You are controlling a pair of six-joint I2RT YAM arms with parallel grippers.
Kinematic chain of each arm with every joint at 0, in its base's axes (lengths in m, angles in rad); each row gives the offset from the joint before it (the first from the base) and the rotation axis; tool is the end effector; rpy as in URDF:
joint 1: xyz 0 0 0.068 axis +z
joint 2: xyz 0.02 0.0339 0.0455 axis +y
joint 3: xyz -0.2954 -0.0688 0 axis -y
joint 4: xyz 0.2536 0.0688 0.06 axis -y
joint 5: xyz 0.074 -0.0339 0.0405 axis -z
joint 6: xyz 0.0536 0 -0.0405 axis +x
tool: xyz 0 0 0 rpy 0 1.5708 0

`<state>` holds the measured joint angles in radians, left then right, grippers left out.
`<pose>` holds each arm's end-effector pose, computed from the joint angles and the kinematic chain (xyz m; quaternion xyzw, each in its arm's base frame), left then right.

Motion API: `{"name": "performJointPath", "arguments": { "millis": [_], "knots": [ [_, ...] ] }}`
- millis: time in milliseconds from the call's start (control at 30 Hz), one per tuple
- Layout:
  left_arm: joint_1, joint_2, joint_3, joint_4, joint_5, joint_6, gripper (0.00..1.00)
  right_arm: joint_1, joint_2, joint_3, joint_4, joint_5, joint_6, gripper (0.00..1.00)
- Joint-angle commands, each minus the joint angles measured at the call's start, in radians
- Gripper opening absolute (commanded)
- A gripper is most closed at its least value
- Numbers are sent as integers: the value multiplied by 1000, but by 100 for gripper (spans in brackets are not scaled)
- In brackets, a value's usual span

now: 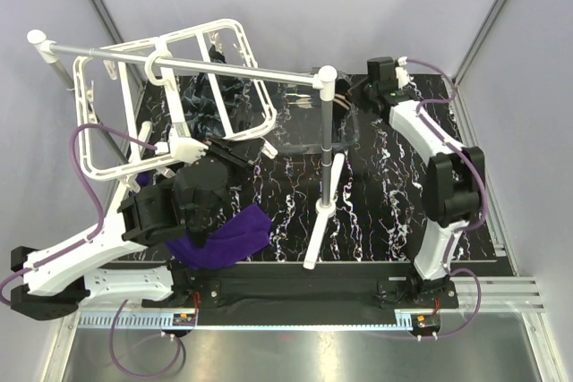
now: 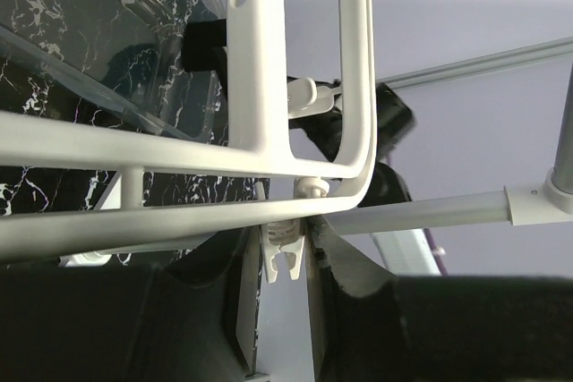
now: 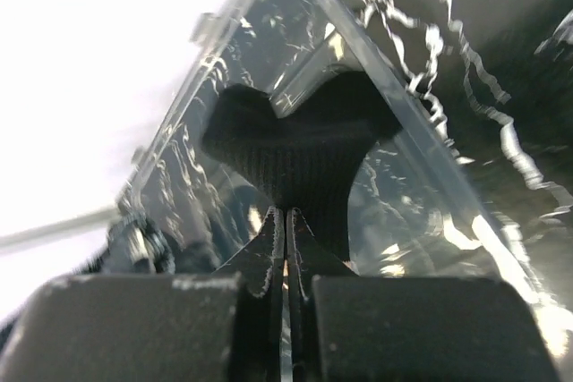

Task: Clip the socks to the hanger
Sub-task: Place the sock in the bin.

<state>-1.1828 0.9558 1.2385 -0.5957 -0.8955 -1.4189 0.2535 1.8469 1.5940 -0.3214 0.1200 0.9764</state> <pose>0.1063 -0.1495 0.4500 -0.3388 0.6939 -0.4177 0.4788 0.4545 0.1111 0.3232 0.3369 0.8101 0.2322 0.4200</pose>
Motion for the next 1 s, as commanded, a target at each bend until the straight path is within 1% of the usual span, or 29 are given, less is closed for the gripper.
{"name": "performJointPath", "arguments": {
  "millis": [0,33,67,167,267,300,333,367,400,433,467,533,567,633,667,700,733,767,800,833,867,900,933,967],
  "knots": [
    [-5,-23,-13,24,-26,-3,0,32,75,17,100,0,263,0],
    [-5,-25,-11,20,-34,-3,0,45,99,30,108,-14,292,0],
    [-5,-25,-11,19,-36,-3,0,55,116,32,119,-29,356,0],
    [-5,-28,-8,8,-40,-6,0,84,181,27,114,-23,477,0],
    [-5,-34,-7,-6,-45,-12,0,90,193,-26,165,-57,573,0],
    [-5,-38,-8,-15,-48,-17,0,92,195,-37,180,-71,582,5],
    [-5,-42,-10,-16,-52,-18,0,92,202,-43,209,-92,585,15],
    [-3,-45,-14,-16,-54,-18,0,93,219,-37,208,-152,585,25],
    [-5,-49,-16,-15,-57,-18,0,92,225,-35,211,-176,576,47],
    [-5,-49,-16,-13,-57,-18,0,92,225,-42,255,-200,558,55],
    [-5,-51,-16,-13,-57,-14,0,92,216,-48,260,-230,520,63],
    [-5,-52,-17,-12,-54,-12,0,92,193,-86,292,-252,472,74],
    [-5,-54,-20,-10,-53,-12,0,90,166,-91,286,-256,391,75],
    [-5,-61,-31,4,-48,-6,0,81,143,-101,283,-258,284,77],
    [-5,-66,-31,5,-46,-5,0,72,131,-98,285,-275,149,77],
    [-5,-68,-37,10,-45,-2,0,44,130,-88,283,-293,69,77],
    [-5,-69,-37,10,-43,1,0,30,133,-38,228,-307,-21,77],
    [-5,-72,-39,11,-42,1,0,17,140,-8,207,-341,-233,77],
    [-5,-74,-45,19,-42,6,0,-2,144,50,191,-358,-352,78],
    [-5,-75,-51,23,-39,9,0,-10,150,85,127,-365,-469,77],
    [-5,-75,-53,25,-37,9,0,-16,166,124,86,-429,-710,77],
    [-5,-75,-54,27,-36,11,0,-22,164,177,20,-457,-828,77],
    [-5,-71,-57,28,-36,12,0,-20,161,185,6,-467,-940,77],
    [-5,-68,-56,31,-34,15,0,-20,153,184,8,-468,-1155,76]
  ]
}}
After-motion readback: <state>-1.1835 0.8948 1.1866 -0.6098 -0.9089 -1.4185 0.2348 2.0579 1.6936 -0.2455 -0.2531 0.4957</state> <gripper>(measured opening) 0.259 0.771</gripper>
